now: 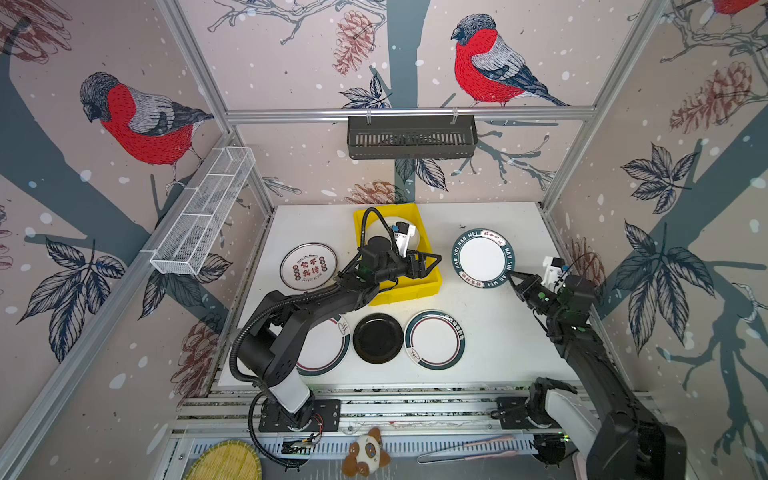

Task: Place the plates into the plastic bin on the countertop
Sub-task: 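Lift the green-rimmed plate upright toward the left gripper while the left gripper approaches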

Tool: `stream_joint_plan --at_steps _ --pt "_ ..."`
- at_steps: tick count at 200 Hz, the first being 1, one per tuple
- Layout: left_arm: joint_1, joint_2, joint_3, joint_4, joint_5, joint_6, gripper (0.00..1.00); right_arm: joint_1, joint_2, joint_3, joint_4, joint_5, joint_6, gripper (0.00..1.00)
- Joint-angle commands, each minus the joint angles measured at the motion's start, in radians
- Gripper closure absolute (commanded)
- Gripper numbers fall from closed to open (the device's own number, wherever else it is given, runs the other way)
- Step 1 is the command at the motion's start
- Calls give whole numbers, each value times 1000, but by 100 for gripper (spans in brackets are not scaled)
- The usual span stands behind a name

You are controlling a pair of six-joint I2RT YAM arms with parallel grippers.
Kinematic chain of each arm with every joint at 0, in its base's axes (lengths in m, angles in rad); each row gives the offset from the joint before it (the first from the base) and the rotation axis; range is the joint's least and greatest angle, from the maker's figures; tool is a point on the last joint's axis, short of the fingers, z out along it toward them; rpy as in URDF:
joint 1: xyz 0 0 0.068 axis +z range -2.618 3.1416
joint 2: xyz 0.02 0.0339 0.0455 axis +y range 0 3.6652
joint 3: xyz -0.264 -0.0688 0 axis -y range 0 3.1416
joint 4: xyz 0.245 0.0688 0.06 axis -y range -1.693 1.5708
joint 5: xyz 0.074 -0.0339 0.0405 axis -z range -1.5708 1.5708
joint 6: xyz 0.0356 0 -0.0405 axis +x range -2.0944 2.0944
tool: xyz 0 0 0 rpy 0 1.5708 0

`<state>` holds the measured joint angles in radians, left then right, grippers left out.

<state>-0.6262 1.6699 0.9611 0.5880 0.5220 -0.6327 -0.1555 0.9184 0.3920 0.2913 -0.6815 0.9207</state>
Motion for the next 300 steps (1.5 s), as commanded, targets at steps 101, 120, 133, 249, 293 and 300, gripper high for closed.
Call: stream_joint_plan --at_steps 101,120,133,249,293,300 --pt "-17 83 80 22 17 -27 55 179 39 62 69 113 -39 100" --pt "-17 87 88 15 11 -25 63 188 55 62 81 98 -36 100" --pt "-17 90 94 12 13 -24 68 194 57 61 92 97 -34 100" --pt "-17 113 115 10 7 -44 98 234 89 78 78 103 -90 73" --pt "-17 122 141 -18 0 -31 100 234 82 77 67 105 -112 24" --pt "-17 121 147 -25 -2 -26 100 234 81 78 61 110 -116 19"
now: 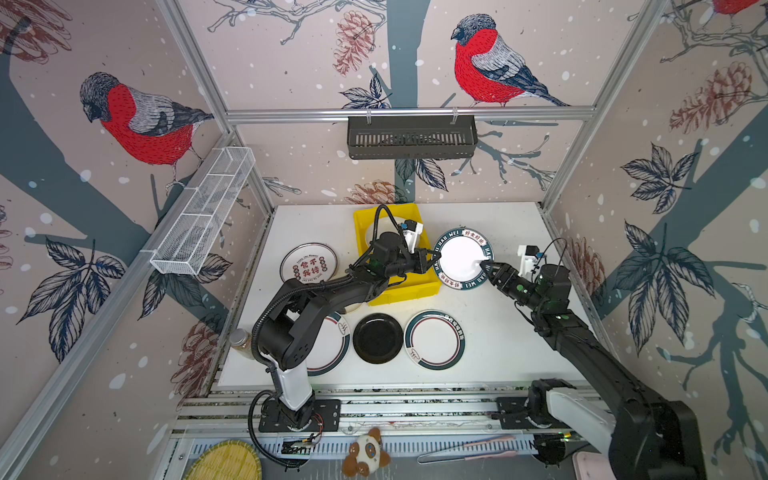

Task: Place the plates into the plastic bin on the countertop
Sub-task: 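Lift the green-rimmed plate upright toward the left gripper while the left gripper approaches, then grasp the green-rimmed plate rim with the left gripper and open the right gripper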

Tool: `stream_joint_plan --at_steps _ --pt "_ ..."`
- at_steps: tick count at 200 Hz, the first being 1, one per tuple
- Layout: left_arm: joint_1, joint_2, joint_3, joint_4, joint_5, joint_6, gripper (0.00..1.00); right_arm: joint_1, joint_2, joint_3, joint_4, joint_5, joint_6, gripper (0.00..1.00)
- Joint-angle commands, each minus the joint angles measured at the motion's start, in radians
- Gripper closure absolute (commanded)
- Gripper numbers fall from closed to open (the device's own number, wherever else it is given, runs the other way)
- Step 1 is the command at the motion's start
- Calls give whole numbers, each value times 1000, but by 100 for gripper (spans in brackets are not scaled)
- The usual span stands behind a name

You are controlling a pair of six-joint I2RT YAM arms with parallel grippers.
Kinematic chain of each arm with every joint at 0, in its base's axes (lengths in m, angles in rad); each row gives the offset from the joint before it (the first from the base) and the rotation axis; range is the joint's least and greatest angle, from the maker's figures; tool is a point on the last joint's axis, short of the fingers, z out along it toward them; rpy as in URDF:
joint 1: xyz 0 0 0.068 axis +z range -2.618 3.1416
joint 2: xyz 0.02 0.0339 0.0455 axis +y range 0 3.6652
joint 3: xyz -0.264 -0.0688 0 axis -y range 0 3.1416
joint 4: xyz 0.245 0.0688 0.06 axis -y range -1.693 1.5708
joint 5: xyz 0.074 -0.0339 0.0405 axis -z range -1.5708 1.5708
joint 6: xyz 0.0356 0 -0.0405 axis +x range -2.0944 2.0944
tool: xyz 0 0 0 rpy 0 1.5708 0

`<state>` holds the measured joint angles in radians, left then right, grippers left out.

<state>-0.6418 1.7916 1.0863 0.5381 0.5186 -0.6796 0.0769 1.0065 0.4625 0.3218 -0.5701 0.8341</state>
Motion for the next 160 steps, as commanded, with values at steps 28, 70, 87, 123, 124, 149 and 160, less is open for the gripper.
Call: stream_joint_plan --at_steps 28,70,87,123,124,149,160 --pt "10 -7 45 -21 -7 49 100 1 -17 8 4 13 -54 9" --pt "91 -44 29 -27 -13 45 100 1 -38 12 -31 40 -88 0" --pt "126 -66 26 -57 -50 68 100 1 -46 13 -38 49 -99 0" --pt "207 -92 18 -105 -117 98 100 1 -43 15 -42 50 -107 0" --pt "210 -92 17 -103 -117 97 100 1 -43 15 -42 50 -107 0" --pt "288 -91 -14 -81 -117 71 100 0 -43 16 -45 50 -117 0" --pt "320 -86 -28 -74 -133 65 100 -2 -45 16 -49 49 -122 0"
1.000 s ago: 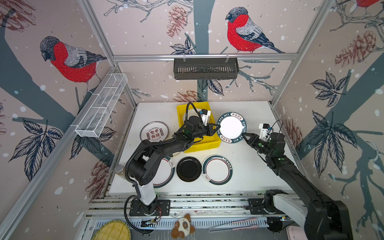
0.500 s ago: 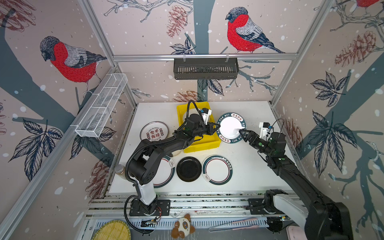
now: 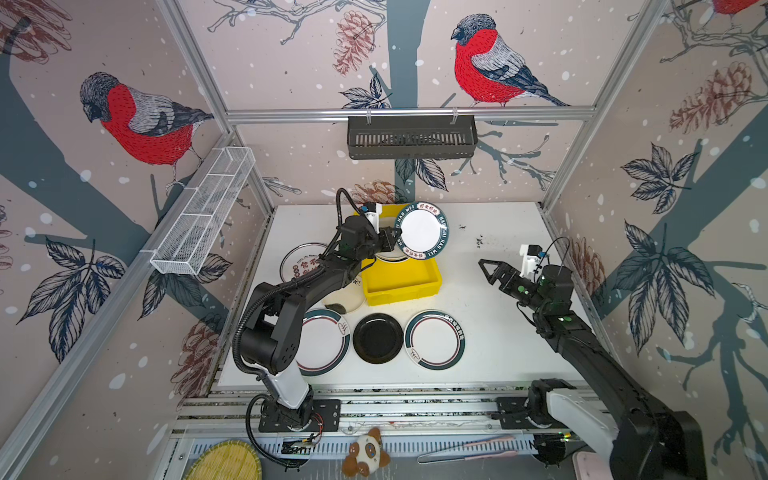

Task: Place the plates into the plastic bin on the countertop
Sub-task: 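Grasp the green-rimmed plate rim with the left gripper and open the right gripper, then lower the green-rimmed plate into the yellow bin with the left gripper and release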

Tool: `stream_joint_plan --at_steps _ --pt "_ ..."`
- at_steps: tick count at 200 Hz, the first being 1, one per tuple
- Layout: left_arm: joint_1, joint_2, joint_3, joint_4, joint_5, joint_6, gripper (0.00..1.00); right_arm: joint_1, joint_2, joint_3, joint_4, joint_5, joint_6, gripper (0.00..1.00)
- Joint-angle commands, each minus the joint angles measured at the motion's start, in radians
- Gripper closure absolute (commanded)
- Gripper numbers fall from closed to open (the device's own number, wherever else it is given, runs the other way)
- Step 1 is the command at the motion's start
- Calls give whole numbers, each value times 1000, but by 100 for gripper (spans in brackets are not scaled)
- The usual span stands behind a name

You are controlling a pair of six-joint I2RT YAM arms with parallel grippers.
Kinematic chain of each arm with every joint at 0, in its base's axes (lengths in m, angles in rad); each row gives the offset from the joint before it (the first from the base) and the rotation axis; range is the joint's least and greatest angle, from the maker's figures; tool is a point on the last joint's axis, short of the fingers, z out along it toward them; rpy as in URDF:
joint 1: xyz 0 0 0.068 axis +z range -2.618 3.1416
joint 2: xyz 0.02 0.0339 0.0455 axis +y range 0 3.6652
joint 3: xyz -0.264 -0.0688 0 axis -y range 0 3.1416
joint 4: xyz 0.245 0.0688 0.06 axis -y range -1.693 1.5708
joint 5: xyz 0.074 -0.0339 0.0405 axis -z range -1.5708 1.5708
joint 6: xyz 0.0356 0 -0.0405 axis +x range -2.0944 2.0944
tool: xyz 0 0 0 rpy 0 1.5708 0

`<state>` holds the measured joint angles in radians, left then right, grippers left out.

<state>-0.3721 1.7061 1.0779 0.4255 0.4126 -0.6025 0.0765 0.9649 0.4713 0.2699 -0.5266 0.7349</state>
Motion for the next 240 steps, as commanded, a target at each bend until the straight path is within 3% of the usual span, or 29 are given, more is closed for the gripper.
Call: stream_joint_plan --at_steps 1,75,158,166,179,192,208,240 --pt "53 -1 -20 40 -29 -13 100 -1 -3 7 3 6 -23 0" --pt "159 150 61 -34 -93 -3 100 -6 -3 26 -27 3 -57 0" --pt "170 255 142 -69 -57 -9 100 -17 5 32 -52 2 -78 0" --pt "170 256 146 -84 -66 3 91 -18 6 30 -52 -1 -78 0" --pt "168 252 149 -87 -67 13 87 -18 6 29 -54 -1 -80 0" --pt "165 246 148 -81 -63 26 76 -18 6 27 -54 -4 -81 0" --pt "159 237 153 -79 -45 55 72 -18 11 23 -41 -11 -79 0" --pt "141 225 166 -89 -46 102 44 -18 43 27 -32 -41 -74 0"
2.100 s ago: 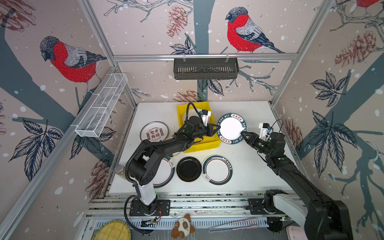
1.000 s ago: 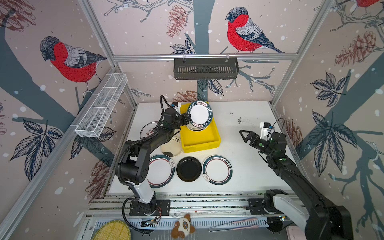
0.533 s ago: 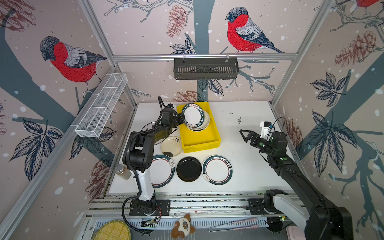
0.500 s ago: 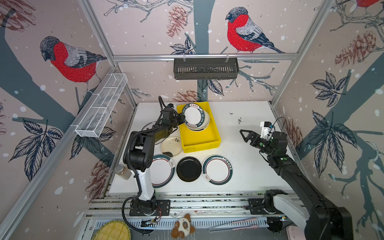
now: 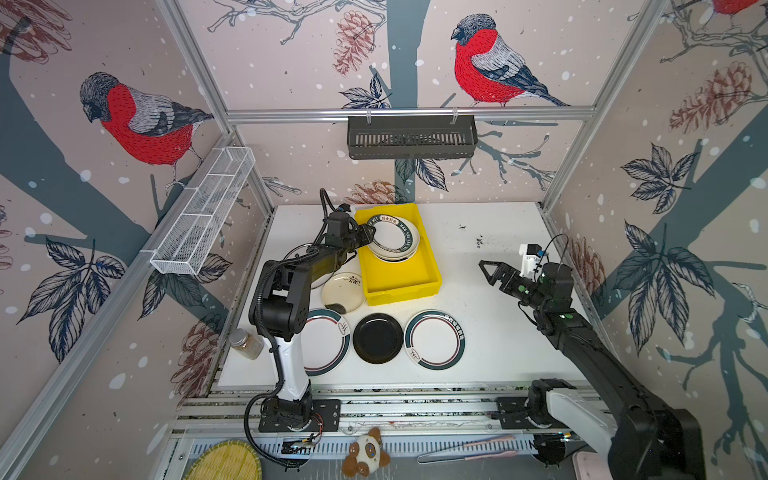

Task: Place the plates into the plastic bin on the countertop
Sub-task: 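Lower the green-rimmed plate into the yellow bin with the left gripper and release, then move the right gripper to the red-and-green-rimmed plate and grasp its edge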

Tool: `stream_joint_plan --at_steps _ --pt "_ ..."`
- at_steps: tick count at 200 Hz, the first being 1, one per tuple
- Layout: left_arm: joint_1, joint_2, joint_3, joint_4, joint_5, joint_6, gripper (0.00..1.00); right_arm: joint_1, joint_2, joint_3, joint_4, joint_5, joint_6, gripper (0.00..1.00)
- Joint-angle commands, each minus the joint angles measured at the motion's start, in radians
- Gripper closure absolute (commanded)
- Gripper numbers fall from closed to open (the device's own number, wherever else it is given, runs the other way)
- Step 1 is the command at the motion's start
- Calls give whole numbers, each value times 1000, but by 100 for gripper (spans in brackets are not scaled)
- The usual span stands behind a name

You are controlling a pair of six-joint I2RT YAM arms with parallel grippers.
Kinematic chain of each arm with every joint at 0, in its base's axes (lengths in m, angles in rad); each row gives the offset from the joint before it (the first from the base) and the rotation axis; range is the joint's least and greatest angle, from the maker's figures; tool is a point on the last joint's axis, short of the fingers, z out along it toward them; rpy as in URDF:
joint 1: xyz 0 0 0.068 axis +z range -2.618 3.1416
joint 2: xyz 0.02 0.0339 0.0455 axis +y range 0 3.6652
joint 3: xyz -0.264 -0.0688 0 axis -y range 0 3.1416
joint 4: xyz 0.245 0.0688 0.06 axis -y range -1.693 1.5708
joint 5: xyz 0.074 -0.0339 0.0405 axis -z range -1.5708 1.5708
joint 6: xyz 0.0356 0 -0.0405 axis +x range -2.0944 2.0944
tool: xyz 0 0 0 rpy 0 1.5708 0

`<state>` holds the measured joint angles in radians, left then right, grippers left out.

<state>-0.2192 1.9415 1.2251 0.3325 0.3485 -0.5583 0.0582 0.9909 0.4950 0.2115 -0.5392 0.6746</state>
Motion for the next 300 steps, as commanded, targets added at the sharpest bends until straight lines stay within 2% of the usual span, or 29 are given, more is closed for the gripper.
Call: stream_joint_plan --at_steps 1,21,24,27,31,57,93,173,190,210,233,252,300 --pt "-13 -10 20 1 18 60 43 0 19 4 26 -29 -13 0" --pt "-28 -8 49 -47 8 89 30 2 29 2 10 -39 -30 0" --pt "-31 -9 51 -51 9 93 22 2 31 2 4 -40 -36 0" --pt "-34 -11 51 -54 7 97 6 3 32 2 -5 -39 -42 0" --pt "-37 -15 50 -56 3 99 3 5 34 3 -18 -39 -52 0" --pt "-59 -76 19 -39 -50 103 3 20 59 10 -108 -46 -124 0" --pt "-95 -190 -25 -24 -115 133 3 56 129 -31 -134 -99 -138 2" --pt "-123 -465 -266 19 -197 141 3 213 156 -98 -214 27 -158 7" --pt "-123 -494 -301 11 -221 134 3 241 167 -108 -228 49 -165 11" --pt "-123 -507 -310 -16 -226 140 3 256 172 -131 -225 38 -173 22" --pt "-123 -519 -324 -29 -240 142 3 268 178 -150 -231 39 -178 39" --pt "-123 -530 -347 -8 -247 136 3 276 196 -153 -247 22 -191 49" --pt "-122 -506 -330 9 -217 129 3 299 179 -176 -244 -14 -180 58"
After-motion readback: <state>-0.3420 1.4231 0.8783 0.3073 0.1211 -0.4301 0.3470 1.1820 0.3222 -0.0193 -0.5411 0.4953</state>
